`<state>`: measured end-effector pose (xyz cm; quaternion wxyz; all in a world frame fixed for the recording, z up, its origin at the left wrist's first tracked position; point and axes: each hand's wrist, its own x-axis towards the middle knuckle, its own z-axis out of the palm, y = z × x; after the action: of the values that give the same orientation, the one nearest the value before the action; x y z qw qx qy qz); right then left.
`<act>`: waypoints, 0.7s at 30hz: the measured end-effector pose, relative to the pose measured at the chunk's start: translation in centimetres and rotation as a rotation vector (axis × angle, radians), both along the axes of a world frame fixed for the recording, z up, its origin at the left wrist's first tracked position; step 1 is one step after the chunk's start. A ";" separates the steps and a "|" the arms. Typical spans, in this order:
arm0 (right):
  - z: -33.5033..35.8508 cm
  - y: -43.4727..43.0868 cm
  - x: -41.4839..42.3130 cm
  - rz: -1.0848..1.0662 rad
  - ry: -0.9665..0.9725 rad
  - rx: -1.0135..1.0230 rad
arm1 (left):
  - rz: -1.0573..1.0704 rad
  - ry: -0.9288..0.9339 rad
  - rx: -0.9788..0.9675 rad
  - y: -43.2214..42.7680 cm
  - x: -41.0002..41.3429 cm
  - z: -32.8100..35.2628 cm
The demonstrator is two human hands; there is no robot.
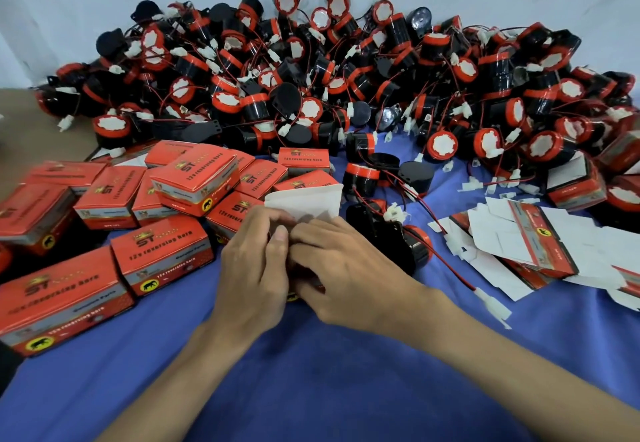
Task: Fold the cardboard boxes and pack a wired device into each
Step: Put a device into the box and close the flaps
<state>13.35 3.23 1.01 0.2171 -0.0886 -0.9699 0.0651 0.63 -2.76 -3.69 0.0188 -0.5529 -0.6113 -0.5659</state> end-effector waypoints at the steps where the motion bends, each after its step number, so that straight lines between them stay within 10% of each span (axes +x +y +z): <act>1: -0.1 0.1 0.0 0.010 0.009 0.007 | -0.018 -0.011 0.003 0.0 0.0 0.0; 6: -0.3 0.5 0.7 0.121 0.048 -0.025 | -0.130 -0.088 0.024 0.1 -0.1 0.1; 11: -2.1 0.5 3.0 -0.158 0.550 -0.111 | -0.107 -0.095 0.017 0.0 -0.2 0.3; 21: -4.3 -0.1 4.2 -0.110 0.383 -0.130 | -0.100 0.137 -0.166 0.0 0.1 0.0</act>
<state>17.51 3.16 -3.30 0.3947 -0.1412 -0.8984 0.1312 0.70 -2.72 -3.66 -0.0137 -0.6198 -0.6251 -0.4743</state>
